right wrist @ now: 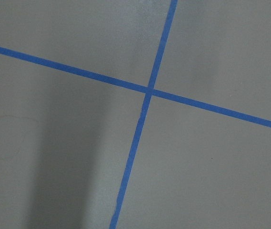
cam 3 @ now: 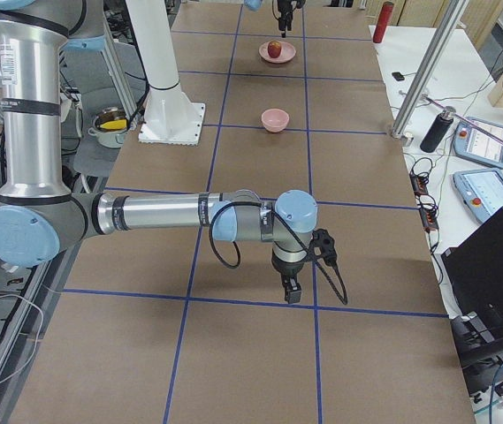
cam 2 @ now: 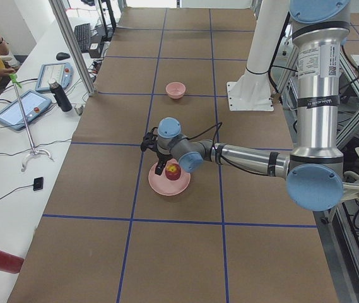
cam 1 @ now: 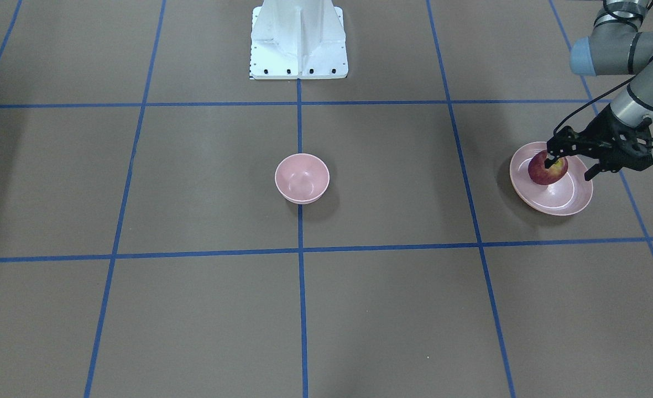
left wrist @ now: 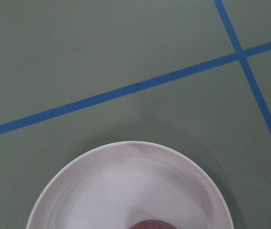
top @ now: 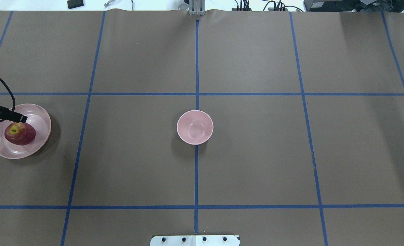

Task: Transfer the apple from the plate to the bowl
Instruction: 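Lower the left gripper onto the red apple on the plate and grasp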

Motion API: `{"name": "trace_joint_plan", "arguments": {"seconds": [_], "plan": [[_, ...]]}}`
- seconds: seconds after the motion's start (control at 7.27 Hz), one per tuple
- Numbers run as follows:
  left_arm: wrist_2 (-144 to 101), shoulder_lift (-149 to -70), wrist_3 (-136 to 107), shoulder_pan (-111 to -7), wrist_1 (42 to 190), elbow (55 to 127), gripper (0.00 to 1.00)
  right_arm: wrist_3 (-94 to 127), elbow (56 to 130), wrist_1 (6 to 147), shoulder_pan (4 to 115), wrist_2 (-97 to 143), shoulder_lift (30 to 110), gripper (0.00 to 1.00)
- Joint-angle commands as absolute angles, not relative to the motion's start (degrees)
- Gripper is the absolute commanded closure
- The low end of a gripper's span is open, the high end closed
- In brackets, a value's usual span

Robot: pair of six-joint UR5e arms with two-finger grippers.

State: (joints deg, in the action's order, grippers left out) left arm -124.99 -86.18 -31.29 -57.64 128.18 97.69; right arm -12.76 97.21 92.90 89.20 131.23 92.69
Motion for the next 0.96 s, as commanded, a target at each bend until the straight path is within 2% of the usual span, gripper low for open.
{"name": "trace_joint_plan", "arguments": {"seconds": [0.0, 0.83], "plan": [[-123.57, -85.26, -32.25, -54.59, 128.5, 97.47, 0.0, -12.66, 97.29, 92.9, 89.21, 131.22, 92.9, 0.0], [-123.57, -85.34, -32.17, -51.77, 128.41, 94.57, 0.03, -12.39, 97.03, 92.9, 89.12, 131.22, 92.9, 0.0]]}}
